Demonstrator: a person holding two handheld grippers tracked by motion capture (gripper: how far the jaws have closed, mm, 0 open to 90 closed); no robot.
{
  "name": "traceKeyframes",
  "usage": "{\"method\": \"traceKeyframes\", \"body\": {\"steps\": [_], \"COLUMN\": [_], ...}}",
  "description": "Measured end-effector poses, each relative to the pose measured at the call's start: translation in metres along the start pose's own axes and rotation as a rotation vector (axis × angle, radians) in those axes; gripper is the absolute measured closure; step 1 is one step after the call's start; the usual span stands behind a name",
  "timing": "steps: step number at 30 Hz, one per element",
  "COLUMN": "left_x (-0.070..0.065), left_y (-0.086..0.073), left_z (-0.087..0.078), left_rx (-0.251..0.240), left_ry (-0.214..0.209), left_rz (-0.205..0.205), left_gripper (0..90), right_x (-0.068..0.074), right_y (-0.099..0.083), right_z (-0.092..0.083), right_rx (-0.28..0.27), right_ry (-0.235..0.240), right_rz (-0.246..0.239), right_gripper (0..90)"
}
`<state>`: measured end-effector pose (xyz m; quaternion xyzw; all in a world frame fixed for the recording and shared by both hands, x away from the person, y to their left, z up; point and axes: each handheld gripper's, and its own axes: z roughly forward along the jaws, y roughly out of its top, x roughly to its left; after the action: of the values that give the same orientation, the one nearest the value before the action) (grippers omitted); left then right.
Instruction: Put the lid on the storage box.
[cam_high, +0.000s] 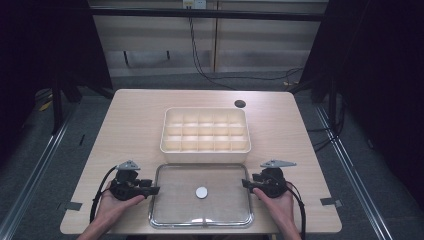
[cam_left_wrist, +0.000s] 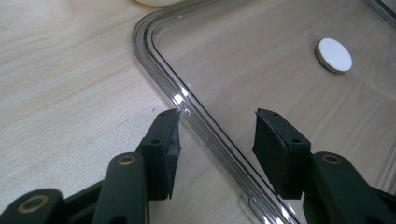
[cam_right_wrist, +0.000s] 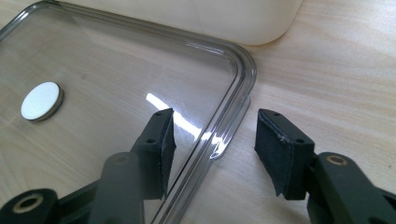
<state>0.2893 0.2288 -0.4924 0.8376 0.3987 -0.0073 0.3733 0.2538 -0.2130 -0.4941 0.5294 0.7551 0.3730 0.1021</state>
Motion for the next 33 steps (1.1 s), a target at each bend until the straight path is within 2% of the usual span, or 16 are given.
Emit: {"method": "traceKeyframes", "body": {"steps": [3, 6, 10, 13, 20, 21, 23, 27, 31, 33], "left_x": [0.000, -0.001, -0.002, -0.002, -0.004, -0.005, -0.005, -0.005, -0.006, -0.007], "left_y": [0.000, 0.000, 0.001, 0.001, 0.002, 0.001, 0.001, 0.001, 0.001, 0.000], "left_z": [0.001, 0.001, 0.002, 0.002, 0.004, 0.004, 0.004, 0.003, 0.003, 0.003], "left_rx": [-0.001, -0.002, -0.002, -0.002, 0.003, 0.004, 0.004, 0.007, 0.011, 0.011], "left_ry": [-0.005, -0.002, -0.002, -0.010, -0.013, -0.012, -0.012, -0.017, -0.009, -0.003], "left_rz": [-0.007, -0.002, 0.002, -0.005, 0.002, 0.003, 0.009, 0.013, 0.020, 0.024], "left_gripper": [50.1, 50.1, 51.1, 52.2, 54.3, 54.3, 54.3, 54.3, 54.7, 54.9], "right_x": [0.002, 0.003, 0.004, 0.004, 0.005, 0.006, 0.005, 0.000, -0.010, -0.013], "right_y": [0.000, 0.001, 0.000, 0.000, -0.001, -0.001, -0.001, -0.002, -0.005, -0.006], "right_z": [0.003, 0.006, 0.006, 0.006, 0.009, 0.008, 0.009, 0.009, 0.007, 0.006], "right_rx": [0.011, 0.014, 0.017, 0.012, -0.007, 0.004, -0.009, -0.033, -0.050, -0.058], "right_ry": [-0.005, -0.016, -0.024, -0.019, 0.001, -0.004, 0.004, 0.026, 0.088, 0.112], "right_rz": [-0.004, -0.034, -0.032, -0.020, -0.034, -0.011, 0.003, 0.078, 0.205, 0.242], "right_gripper": [47.6, 47.0, 47.0, 46.8, 46.3, 46.3, 46.6, 50.1, 55.9, 57.3]}}
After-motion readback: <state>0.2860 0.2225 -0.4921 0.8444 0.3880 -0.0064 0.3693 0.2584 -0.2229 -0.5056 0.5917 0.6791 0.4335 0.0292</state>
